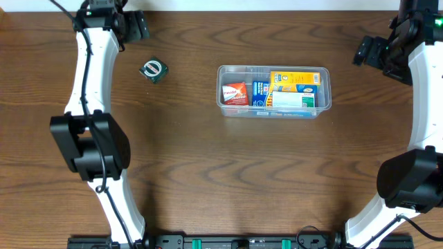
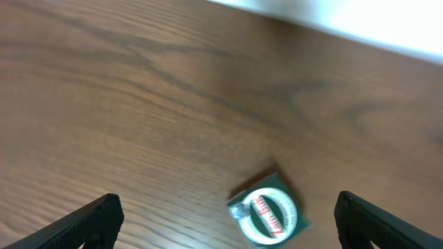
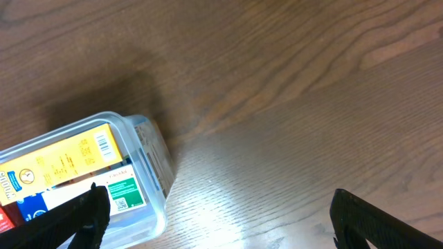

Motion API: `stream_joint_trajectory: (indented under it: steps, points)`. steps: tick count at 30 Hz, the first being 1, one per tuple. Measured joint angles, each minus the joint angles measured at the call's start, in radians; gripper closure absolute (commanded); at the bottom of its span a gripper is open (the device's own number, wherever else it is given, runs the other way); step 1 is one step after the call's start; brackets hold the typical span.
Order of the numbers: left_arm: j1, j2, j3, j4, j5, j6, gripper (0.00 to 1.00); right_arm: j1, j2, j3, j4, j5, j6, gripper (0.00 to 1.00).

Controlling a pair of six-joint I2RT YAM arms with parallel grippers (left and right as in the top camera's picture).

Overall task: Pack container
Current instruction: 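Move the left gripper to the green Zam-Buk tin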

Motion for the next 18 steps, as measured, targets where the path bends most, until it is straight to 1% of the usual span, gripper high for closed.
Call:
stream_joint_trajectory:
  steps: [5, 8, 12, 18]
  points:
    - [-0.013, 0.076, 0.0, -0.005, 0.026, 0.213, 0.02, 0.0, 0.0, 0.0, 0.0, 0.0, 0.0, 0.01]
    - [-0.02, 0.112, 0.0, -0.01, 0.034, 0.278, 0.02, 0.0, 0.0, 0.0, 0.0, 0.0, 0.0, 0.01]
    - [-0.02, 0.15, 0.0, -0.025, 0.07, 0.337, 0.02, 0.0, 0.0, 0.0, 0.0, 0.0, 0.0, 0.01]
    - [-0.02, 0.191, 0.0, -0.042, 0.121, 0.372, 0.02, 0.0, 0.0, 0.0, 0.0, 0.0, 0.0, 0.01]
